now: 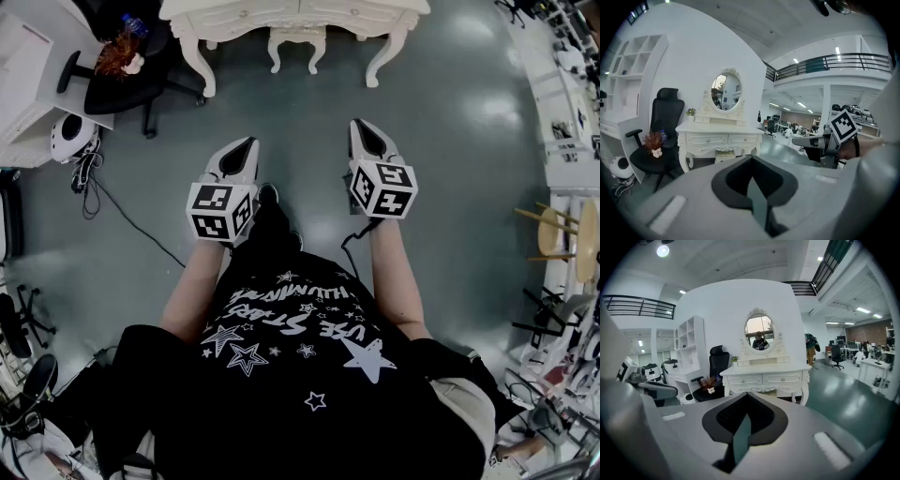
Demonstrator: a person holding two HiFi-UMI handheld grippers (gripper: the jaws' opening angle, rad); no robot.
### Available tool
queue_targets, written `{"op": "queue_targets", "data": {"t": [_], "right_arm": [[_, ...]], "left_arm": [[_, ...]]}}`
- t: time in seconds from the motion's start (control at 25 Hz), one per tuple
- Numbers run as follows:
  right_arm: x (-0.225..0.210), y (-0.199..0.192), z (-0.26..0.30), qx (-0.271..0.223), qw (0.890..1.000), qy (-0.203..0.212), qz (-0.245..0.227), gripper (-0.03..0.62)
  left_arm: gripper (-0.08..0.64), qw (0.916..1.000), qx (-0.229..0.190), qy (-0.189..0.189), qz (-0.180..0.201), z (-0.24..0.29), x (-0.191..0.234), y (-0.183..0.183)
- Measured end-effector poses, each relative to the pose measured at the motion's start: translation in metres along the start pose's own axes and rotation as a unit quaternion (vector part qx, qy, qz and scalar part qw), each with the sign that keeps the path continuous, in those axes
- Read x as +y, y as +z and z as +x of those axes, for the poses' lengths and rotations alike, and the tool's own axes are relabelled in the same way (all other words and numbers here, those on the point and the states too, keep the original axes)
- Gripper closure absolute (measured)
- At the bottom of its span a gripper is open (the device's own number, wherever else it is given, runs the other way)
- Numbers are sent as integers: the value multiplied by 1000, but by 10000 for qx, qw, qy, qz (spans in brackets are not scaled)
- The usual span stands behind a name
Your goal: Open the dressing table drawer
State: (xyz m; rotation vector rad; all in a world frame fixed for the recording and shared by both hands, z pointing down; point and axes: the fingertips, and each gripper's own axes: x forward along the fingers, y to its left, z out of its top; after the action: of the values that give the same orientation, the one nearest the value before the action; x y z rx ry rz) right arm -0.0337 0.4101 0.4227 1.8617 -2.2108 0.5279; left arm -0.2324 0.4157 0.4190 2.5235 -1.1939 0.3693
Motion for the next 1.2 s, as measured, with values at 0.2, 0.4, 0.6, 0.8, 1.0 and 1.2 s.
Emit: {"op": "queue_targets", "data": {"t": [0.2, 0.4, 0.6, 0.8, 1.0, 1.2], "right_arm": [[-5, 1, -16, -5, 10000, -35, -21, 565], [-10, 0, -24, -23, 10000, -82, 7, 565], [-5, -3, -27, -123, 9999, -40, 72, 565], [-10, -6, -16, -78, 9997, -167, 175, 563], [-16, 1, 18, -30, 9997, -97, 243, 435], [-35, 20, 71, 8, 9993, -192, 312, 329]], "left_arm": [[560, 10000, 13, 42, 18, -5, -8, 3], [558, 10000, 29, 67, -27, -9, -12, 0], [558, 9999, -1, 158, -52, -18, -9, -6], [558, 9997, -29, 220, -122, -12, 3, -4], [560, 9997, 58, 149, -167, 18, 25, -1], [558, 9996, 112, 95, -223, 67, 60, 16]]}}
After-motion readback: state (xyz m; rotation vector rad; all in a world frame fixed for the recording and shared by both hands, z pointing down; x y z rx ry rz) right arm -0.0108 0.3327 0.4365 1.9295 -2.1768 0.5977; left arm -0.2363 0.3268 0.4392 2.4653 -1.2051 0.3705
